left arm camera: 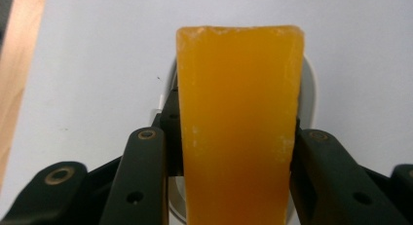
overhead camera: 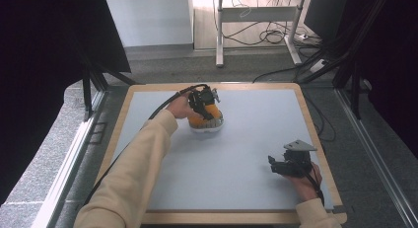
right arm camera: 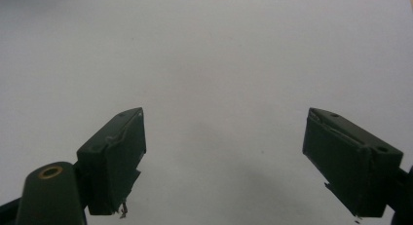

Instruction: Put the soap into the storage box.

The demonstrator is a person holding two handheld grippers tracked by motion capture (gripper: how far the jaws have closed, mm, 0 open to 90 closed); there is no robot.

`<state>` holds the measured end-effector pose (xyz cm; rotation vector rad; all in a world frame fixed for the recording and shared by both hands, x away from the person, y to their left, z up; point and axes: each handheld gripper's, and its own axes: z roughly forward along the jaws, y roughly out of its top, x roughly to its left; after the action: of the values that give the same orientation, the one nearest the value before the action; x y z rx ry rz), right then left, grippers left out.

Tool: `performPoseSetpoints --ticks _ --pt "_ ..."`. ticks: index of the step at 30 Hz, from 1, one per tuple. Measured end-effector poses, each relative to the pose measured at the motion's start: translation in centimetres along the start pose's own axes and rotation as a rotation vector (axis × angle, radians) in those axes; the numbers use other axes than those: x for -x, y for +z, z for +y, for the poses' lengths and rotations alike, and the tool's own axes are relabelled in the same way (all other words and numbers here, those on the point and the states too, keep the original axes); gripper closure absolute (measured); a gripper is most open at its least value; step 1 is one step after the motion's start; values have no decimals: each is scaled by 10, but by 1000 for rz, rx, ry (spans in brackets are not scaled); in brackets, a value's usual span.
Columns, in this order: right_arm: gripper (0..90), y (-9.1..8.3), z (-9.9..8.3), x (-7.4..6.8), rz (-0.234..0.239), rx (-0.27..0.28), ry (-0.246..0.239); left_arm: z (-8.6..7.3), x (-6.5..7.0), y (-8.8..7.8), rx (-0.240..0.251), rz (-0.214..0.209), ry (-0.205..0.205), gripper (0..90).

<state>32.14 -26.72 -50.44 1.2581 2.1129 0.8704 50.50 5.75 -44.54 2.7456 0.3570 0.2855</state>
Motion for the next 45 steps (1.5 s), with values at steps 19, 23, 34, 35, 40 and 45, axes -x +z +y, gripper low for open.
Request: performPoseSetpoints --ticks 19,23,34,35,40,45 --pt "159 -1 0 -1 -1 3 -2 4 5 -35 122 130 -93 369" --pt "159 -1 0 -1 -1 2 -2 1 14 -52 179 131 -124 351" --pt "159 -1 1 -2 -2 5 -5 -36 46 -72 263 101 -220 306" --pt "159 -2 1 -2 -3 6 -4 -44 54 -74 270 100 -234 306" --pt "159 -2 1 -2 -4 8 -4 -62 72 -76 266 106 -253 297" --pt "159 -2 1 -3 2 8 -5 -93 99 -79 288 96 -320 282"
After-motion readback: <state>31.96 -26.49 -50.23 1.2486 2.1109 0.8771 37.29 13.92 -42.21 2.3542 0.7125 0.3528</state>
